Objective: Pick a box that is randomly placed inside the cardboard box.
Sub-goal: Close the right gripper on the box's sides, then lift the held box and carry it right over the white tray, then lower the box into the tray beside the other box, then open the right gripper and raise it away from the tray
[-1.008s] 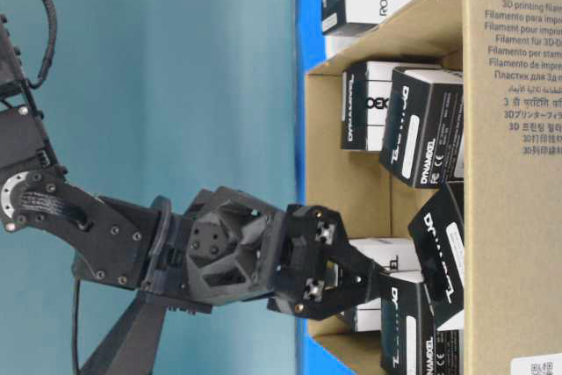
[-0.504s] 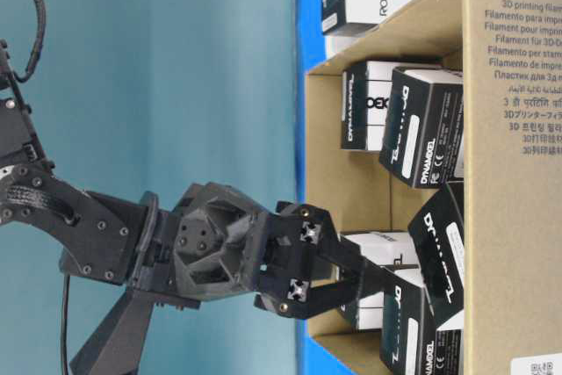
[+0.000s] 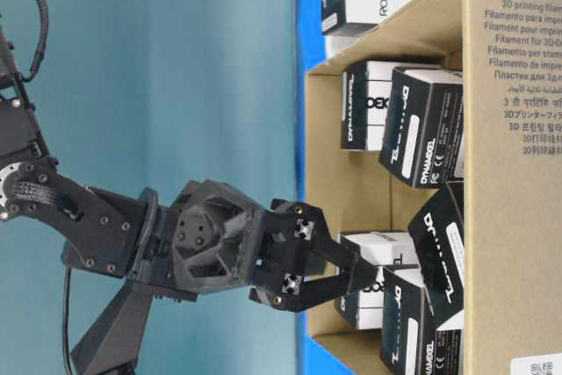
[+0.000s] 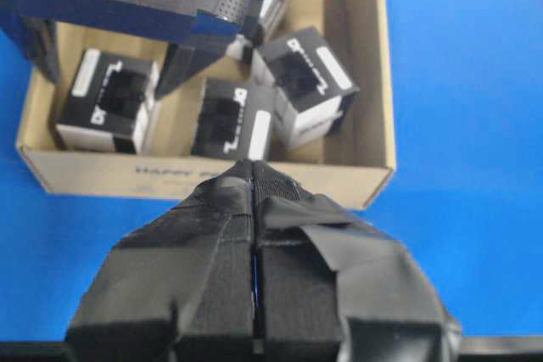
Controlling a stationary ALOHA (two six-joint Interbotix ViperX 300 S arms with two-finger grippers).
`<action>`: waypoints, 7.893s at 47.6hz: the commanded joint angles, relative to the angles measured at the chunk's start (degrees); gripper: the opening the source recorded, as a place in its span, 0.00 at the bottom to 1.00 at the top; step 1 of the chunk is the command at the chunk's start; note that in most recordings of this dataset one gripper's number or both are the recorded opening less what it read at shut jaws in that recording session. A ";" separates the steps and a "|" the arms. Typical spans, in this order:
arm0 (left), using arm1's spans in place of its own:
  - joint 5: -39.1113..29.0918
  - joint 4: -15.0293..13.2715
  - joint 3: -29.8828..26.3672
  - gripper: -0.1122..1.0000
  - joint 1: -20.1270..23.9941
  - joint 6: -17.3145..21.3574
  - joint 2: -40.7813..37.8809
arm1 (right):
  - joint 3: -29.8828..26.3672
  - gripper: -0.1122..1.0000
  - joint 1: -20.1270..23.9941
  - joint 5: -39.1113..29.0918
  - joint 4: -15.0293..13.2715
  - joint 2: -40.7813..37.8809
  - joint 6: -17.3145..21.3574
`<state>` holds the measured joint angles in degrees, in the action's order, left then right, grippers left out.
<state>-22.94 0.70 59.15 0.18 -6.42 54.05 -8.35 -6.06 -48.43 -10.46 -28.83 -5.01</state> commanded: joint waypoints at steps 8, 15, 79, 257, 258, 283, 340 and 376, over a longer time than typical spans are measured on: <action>0.44 0.18 -1.23 0.04 -0.09 -0.09 -0.26 | 0.44 0.99 -0.18 0.44 -0.26 -0.53 0.26; 0.44 0.18 -1.14 0.04 -0.09 -0.09 -0.26 | 1.23 0.99 0.00 1.32 -0.18 -1.23 0.35; 0.44 0.18 -1.32 0.04 -0.09 -0.26 1.49 | 1.85 0.99 2.29 6.68 0.18 -2.90 5.80; 2.64 0.18 -1.32 0.04 -0.09 -1.58 0.88 | 60.73 0.68 -8.53 19.16 -0.35 38.85 4.83; 2.64 0.18 -1.23 0.04 -0.09 -1.58 0.88 | 60.64 0.68 -8.61 19.16 -0.35 38.76 4.83; 1.93 0.18 -1.14 0.04 0.09 -2.90 0.70 | 60.82 0.74 -10.02 21.01 -0.26 38.67 5.54; 3.52 0.18 -0.97 0.04 0.09 -3.08 0.09 | 57.74 1.00 -13.01 21.09 -0.26 56.60 6.94; 3.60 0.18 -0.79 0.04 0.09 -2.99 0.09 | 62.58 0.99 -13.10 22.94 -0.26 87.28 6.86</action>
<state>-19.86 0.79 59.24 0.18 -9.32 54.49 54.40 -18.81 -25.75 -10.63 57.22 1.76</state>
